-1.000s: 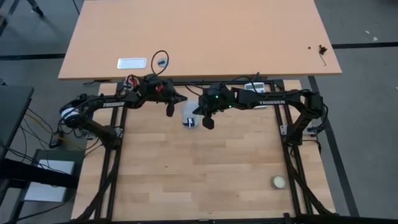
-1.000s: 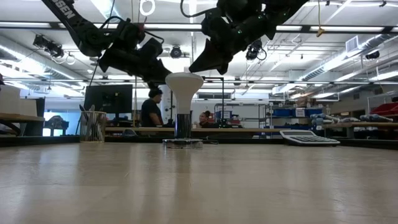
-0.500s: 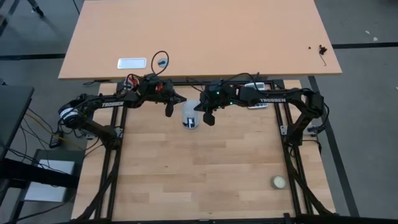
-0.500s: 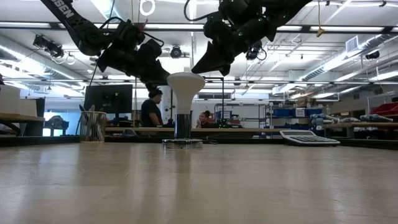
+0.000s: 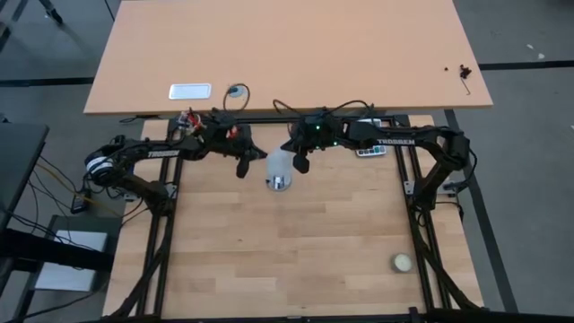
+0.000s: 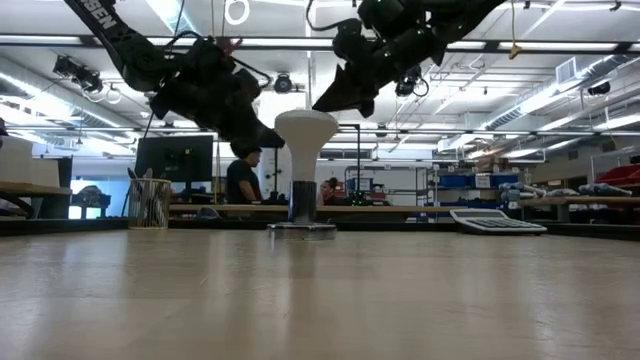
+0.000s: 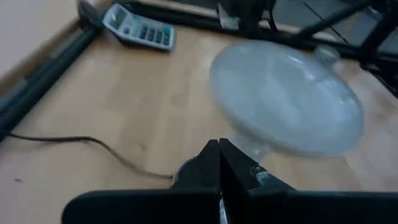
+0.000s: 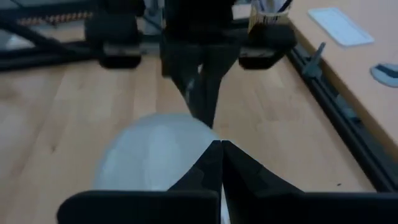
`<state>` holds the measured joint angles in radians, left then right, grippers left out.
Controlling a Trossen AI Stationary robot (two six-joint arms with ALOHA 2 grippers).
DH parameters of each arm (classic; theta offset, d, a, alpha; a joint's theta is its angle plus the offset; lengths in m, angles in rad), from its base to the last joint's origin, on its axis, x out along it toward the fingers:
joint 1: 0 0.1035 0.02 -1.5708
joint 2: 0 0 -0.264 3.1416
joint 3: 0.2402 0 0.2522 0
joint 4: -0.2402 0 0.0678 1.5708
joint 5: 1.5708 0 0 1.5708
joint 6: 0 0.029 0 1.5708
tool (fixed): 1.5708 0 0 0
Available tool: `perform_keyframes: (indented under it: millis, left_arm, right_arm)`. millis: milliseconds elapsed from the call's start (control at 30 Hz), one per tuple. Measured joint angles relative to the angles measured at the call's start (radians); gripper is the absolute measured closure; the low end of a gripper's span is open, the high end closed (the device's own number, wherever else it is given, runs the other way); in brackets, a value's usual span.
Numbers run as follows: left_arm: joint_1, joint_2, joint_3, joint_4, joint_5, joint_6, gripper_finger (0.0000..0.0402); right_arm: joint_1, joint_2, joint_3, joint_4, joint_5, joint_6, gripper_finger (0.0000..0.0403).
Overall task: Screw lightbulb
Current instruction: Remove the white lightbulb from the silver lamp
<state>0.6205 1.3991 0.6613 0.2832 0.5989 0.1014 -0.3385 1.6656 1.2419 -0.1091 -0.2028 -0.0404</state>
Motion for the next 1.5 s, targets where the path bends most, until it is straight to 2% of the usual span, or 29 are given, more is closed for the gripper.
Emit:
perform_keyframes:
  millis: [400, 600, 1500]
  left_arm:
    - [0.006, -0.005, 0.005, 0.079, -0.066, -0.005, 0.0402]
    - [0.006, -0.001, 0.006, 0.157, -0.075, -0.026, 0.0402]
    - [-0.008, 0.012, 0.008, 0.170, -0.070, -0.039, 0.0402]
  right_arm:
    - [0.102, -0.006, 0.000, -0.067, -0.003, 0.102, 0.0398]
    - [0.127, -0.006, 0.001, -0.089, 0.037, 0.127, 0.0398]
    - [0.127, -0.002, 0.003, -0.105, 0.026, 0.087, 0.0398]
